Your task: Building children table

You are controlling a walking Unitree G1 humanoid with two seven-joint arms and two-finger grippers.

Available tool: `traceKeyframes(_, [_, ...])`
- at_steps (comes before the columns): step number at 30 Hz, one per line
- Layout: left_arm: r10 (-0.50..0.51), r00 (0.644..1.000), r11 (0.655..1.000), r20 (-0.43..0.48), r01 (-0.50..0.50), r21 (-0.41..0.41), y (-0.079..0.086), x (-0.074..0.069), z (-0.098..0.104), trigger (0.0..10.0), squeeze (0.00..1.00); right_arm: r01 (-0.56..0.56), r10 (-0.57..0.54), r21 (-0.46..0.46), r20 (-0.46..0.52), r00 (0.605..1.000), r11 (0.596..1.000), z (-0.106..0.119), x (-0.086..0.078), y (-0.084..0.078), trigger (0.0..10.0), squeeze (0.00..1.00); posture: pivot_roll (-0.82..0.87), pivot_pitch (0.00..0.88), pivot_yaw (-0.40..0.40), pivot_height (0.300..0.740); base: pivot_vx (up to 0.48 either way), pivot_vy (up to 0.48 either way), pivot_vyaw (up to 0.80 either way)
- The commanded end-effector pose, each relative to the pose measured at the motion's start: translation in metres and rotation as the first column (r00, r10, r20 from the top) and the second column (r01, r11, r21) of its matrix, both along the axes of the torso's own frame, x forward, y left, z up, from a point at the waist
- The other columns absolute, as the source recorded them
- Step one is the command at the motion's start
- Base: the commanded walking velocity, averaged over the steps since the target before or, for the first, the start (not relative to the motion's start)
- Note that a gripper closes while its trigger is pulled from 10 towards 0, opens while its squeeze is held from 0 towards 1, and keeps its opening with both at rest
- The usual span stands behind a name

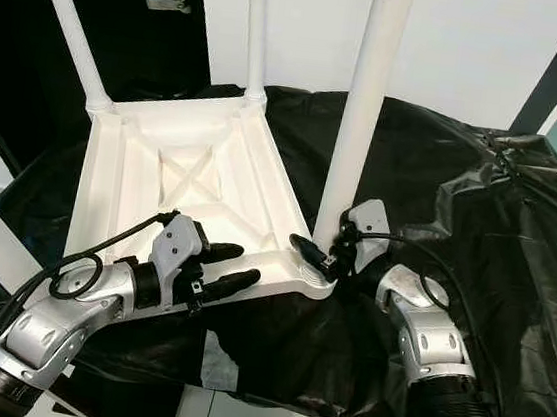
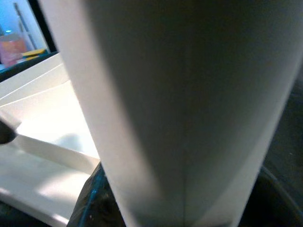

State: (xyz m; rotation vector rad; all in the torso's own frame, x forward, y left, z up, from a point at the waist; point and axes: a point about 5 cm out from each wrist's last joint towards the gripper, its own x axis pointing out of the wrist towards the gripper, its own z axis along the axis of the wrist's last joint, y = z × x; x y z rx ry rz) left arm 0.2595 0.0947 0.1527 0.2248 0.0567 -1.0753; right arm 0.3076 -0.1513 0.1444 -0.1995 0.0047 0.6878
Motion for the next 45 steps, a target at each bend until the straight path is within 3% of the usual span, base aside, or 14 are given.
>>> traceKeyframes(1, [-0.054, 0.999, 0.998, -0.004, 0.054, 0.01, 0.0, -0.004, 0.001, 10.0, 0.0, 0.034, -0.037, -0.043, -0.064, 0.997, 0.998, -0.017, -0.003, -0.001, 10.0, 0.0, 0.06, 0.0, -0.004, 0.74, 0.0, 0.0, 0.0])
traceKeyframes(8, [-0.058, 0.998, 0.998, -0.007, 0.058, 0.006, -0.001, -0.004, 0.001, 10.0, 0.0, 0.264, -0.263, 0.027, -0.042, 0.964, 0.964, -0.018, -0.01, 0.015, 10.0, 0.0, 0.04, 0.0, 0.004, 0.74, 0.0, 0.0, 0.0])
traceKeyframes(10, [-0.062, 0.998, 0.998, -0.008, 0.062, 0.004, -0.001, -0.003, 0.001, 10.0, 0.0, 0.392, -0.39, 0.067, -0.049, 0.92, 0.917, -0.019, -0.012, 0.018, 10.0, 0.0, 0.04, 0.0, 0.005, 0.74, 0.0, 0.0, 0.0])
traceKeyframes(13, [-0.063, 0.998, 0.998, -0.008, 0.063, 0.004, -0.001, -0.004, 0.0, 10.0, 0.0, 0.426, -0.424, 0.061, -0.043, 0.904, 0.902, -0.02, -0.013, 0.018, 10.0, 0.0, 0.04, 0.0, 0.005, 0.74, 0.0, 0.0, 0.0])
traceKeyframes(15, [-0.064, 0.998, 0.998, -0.008, 0.064, 0.005, -0.001, -0.003, 0.0, 10.0, 0.0, 0.5, -0.497, 0.078, -0.052, 0.866, 0.863, -0.021, -0.013, 0.017, 10.0, 0.0, 0.04, 0.0, 0.002, 0.74, 0.0, 0.0, 0.0])
traceKeyframes(16, [-0.064, 0.998, 0.998, -0.006, 0.064, 0.006, -0.001, -0.003, 0.0, 10.0, 0.0, 0.581, -0.577, 0.1, -0.066, 0.814, 0.808, -0.023, -0.015, 0.016, 10.0, 0.0, 0.04, 0.0, 0.001, 0.74, 0.0, 0.0, 0.0])
traceKeyframes(19, [-0.063, 0.998, 0.998, -0.005, 0.063, 0.003, -0.002, -0.003, 0.001, 10.0, 0.0, 0.648, -0.64, 0.14, -0.102, 0.762, 0.749, -0.024, -0.018, 0.023, 10.0, 0.0, 0.04, 0.0, 0.008, 0.74, 0.0, 0.0, 0.0])
traceKeyframes(29, [-0.071, 0.997, 0.997, 0.006, 0.071, 0.006, -0.003, -0.001, 0.003, 10.0, 0.0, 0.644, -0.632, 0.167, -0.126, 0.765, 0.746, -0.022, -0.023, 0.034, 10.0, 0.0, 0.04, 0.0, 0.009, 0.74, 0.0, 0.0, 0.0])
traceKeyframes(30, [-0.065, 0.998, 0.998, 0.013, 0.064, 0.006, -0.002, 0.001, 0.005, 10.0, 0.0, 0.642, -0.632, 0.158, -0.116, 0.767, 0.75, -0.021, -0.022, 0.034, 10.0, 0.24, 0.04, 0.0, 0.01, 0.74, 0.0, 0.0, 0.0])
traceKeyframes(31, [-0.065, 0.998, 0.998, 0.013, 0.064, 0.006, -0.002, 0.001, 0.005, 10.0, 0.0, 0.642, -0.632, 0.158, -0.116, 0.767, 0.75, -0.021, -0.022, 0.034, 10.0, 0.24, 0.04, 0.0, 0.01, 0.74, 0.0, 0.0, 0.0])
traceKeyframes(32, [-0.06, 0.998, 0.998, 0.017, 0.06, 0.005, -0.002, 0.003, 0.006, 10.0, 0.0, 0.646, -0.637, 0.15, -0.108, 0.764, 0.749, -0.021, -0.021, 0.034, 10.0, 1.0, 0.04, 0.0, 0.013, 0.74, 0.0, 0.0, 0.0])
traceKeyframes(39, [-0.055, 0.998, 0.998, 0.023, 0.056, -0.001, -0.002, 0.005, 0.009, 10.0, 0.0, 0.574, -0.572, 0.204, -0.073, 0.817, 0.793, -0.012, -0.019, 0.026, 10.0, 1.0, 0.03, 0.0, 0.014, 0.74, 0.0, 0.0, 0.0])
traceKeyframes(41, [-0.061, 0.998, 0.998, 0.025, 0.061, -0.003, -0.003, 0.004, 0.009, 10.0, 0.0, 0.473, -0.472, 0.225, -0.061, 0.879, 0.852, -0.008, -0.019, 0.021, 10.0, 1.0, 0.03, 0.0, 0.015, 0.74, 0.0, 0.0, 0.0])
traceKeyframes(45, [-0.066, 0.997, 0.998, 0.026, 0.067, -0.005, -0.003, 0.004, 0.009, 10.0, 0.0, 0.351, -0.35, 0.216, -0.047, 0.936, 0.911, -0.005, -0.021, 0.014, 10.0, 1.0, 0.03, 0.0, 0.016, 0.74, 0.0, 0.0, 0.0])
